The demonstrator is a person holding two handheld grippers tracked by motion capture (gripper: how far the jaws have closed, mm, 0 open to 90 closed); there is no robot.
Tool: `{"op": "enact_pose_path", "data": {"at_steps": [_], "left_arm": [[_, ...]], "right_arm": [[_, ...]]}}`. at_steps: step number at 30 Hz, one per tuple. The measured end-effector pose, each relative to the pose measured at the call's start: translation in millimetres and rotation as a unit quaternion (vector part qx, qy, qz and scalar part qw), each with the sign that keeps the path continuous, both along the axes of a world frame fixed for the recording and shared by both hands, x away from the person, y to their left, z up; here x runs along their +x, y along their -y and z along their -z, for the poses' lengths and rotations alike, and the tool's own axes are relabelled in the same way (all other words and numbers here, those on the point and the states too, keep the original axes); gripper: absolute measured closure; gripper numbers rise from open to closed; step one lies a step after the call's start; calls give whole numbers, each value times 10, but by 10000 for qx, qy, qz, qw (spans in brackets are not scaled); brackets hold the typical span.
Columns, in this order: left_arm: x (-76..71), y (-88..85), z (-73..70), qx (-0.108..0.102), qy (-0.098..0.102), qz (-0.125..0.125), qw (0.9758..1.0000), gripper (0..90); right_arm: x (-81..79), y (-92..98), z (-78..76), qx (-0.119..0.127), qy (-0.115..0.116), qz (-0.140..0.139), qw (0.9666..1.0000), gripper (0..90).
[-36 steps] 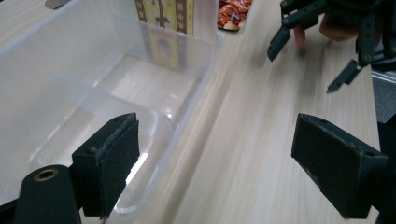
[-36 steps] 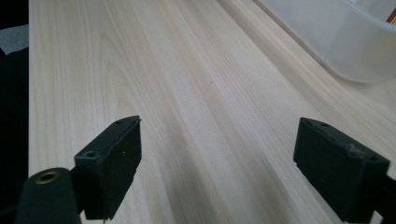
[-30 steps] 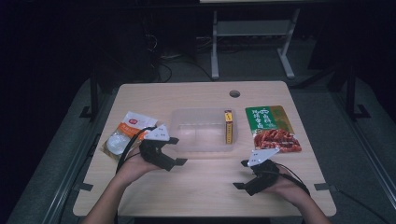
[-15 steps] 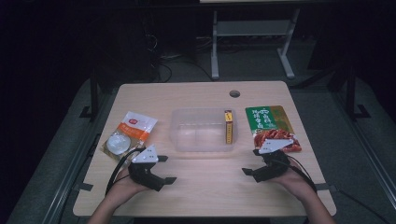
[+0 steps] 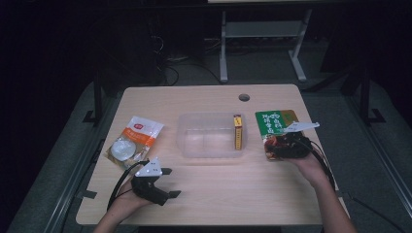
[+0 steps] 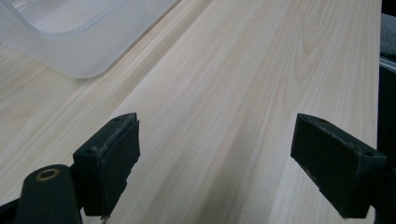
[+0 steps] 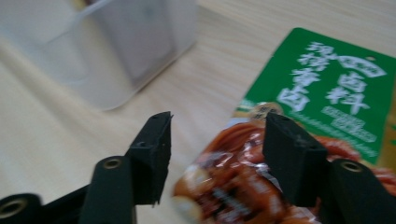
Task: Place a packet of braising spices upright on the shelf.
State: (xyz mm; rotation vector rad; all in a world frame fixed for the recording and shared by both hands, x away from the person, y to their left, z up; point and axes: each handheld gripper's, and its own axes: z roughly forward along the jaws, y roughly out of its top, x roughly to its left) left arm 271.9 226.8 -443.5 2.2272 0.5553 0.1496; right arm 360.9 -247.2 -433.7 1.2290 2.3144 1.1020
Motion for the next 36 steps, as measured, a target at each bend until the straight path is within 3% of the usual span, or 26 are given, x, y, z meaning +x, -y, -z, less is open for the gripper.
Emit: {"op": "enact_pose_path", "data": {"at_steps": [2,4,6,8,15,17,19,27,36], "left_arm": [[-2,-2,10,13,-3,-1,10000,150],[4,-7,18,21,-15,8,10000,150],[8,-12,23,37,-15,11,10000,150],[6,-12,24,30,-27,-4,10000,151],[16,-18,36,54,-22,-14,10000,154],[20,-21,40,81,-32,-14,10000,154],[22,-25,45,82,-40,-23,10000,154],[24,-22,56,120,-78,-5,9999,155],[8,-7,58,157,-105,24,9998,155]], "right_arm": [[129,73,-9,-118,46,271,9996,468],[160,95,-8,-158,42,322,9993,469],[278,167,17,-371,2,619,9974,540],[308,197,34,-406,36,701,9967,558],[420,449,192,-721,-177,1227,9897,867],[415,493,221,-813,-252,1251,9885,896],[410,507,247,-950,-299,1218,9875,898],[361,510,270,-1070,-444,827,9898,900],[175,299,236,-1398,-573,174,9884,900]]}}
